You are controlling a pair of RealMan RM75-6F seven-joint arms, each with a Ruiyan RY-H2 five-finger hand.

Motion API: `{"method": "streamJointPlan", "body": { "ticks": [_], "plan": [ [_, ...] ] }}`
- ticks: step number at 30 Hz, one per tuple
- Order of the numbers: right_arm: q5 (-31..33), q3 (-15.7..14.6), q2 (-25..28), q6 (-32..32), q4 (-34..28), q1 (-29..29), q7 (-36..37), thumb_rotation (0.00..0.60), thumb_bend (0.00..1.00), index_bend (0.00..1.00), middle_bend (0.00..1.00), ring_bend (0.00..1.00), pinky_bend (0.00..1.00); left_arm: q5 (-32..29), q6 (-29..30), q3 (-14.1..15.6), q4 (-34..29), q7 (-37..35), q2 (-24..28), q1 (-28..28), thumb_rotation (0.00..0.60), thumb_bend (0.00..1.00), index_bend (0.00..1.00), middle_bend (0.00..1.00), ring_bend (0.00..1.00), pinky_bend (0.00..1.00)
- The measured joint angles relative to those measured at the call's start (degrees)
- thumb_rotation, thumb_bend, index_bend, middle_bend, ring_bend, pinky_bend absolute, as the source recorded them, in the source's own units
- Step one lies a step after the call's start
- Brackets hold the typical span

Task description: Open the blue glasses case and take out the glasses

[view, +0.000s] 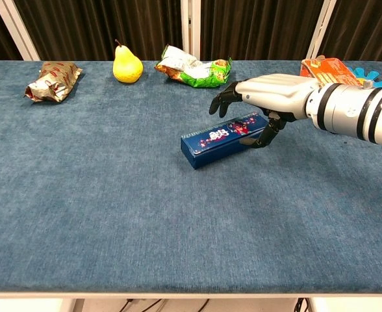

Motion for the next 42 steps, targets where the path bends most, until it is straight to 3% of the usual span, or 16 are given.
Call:
{"method": "streamJointPlan", "body": {
  "ticks": [16,22,34,37,42],
  "plan": [
    [2.4,-1.47,-0.23,0.39,1.13,1.78,0.13,0.6,0.39,0.26,0.27,0.0,0.0,-0.04,0.0,-0.01,-0.04,-0.01,0.0,0.01,0.6,0.17,0.51,0.54,0.42,0.41],
    [3.06,-1.82,-0.43,0.29,1.36,2.51,0.02,0.6,0.47,0.3,0.3,0.0,0.0,-0.05,0.04,-0.02,-0.03,-0.07,0.0,0.03,0.6,0.17,0.51,0.54,0.42,0.41],
    [5.83,-1.56,-1.84,-0.86,3.09,4.63,-0.94,0.6,0.53,0.35,0.34,0.01,0.0,0.06,0.04,0.01,0.05,-0.29,0.0,0.02,0.6,0.17,0.51,0.54,0.42,0.41],
    [7.74,-1.16,-2.22,-1.72,3.52,5.57,-2.03,0.6,0.51,0.31,0.29,0.0,0.0,0.07,-0.01,0.01,0.08,-0.36,0.02,-0.01,0.6,0.17,0.51,0.54,0.42,0.41],
    [13.79,-0.7,-3.03,-3.73,4.37,8.04,-5.99,0.6,0.48,0.07,0.13,0.0,0.0,0.21,0.02,0.08,0.21,-0.76,0.06,0.0,0.6,0.17,0.51,0.54,0.42,0.41]
  ]
}}
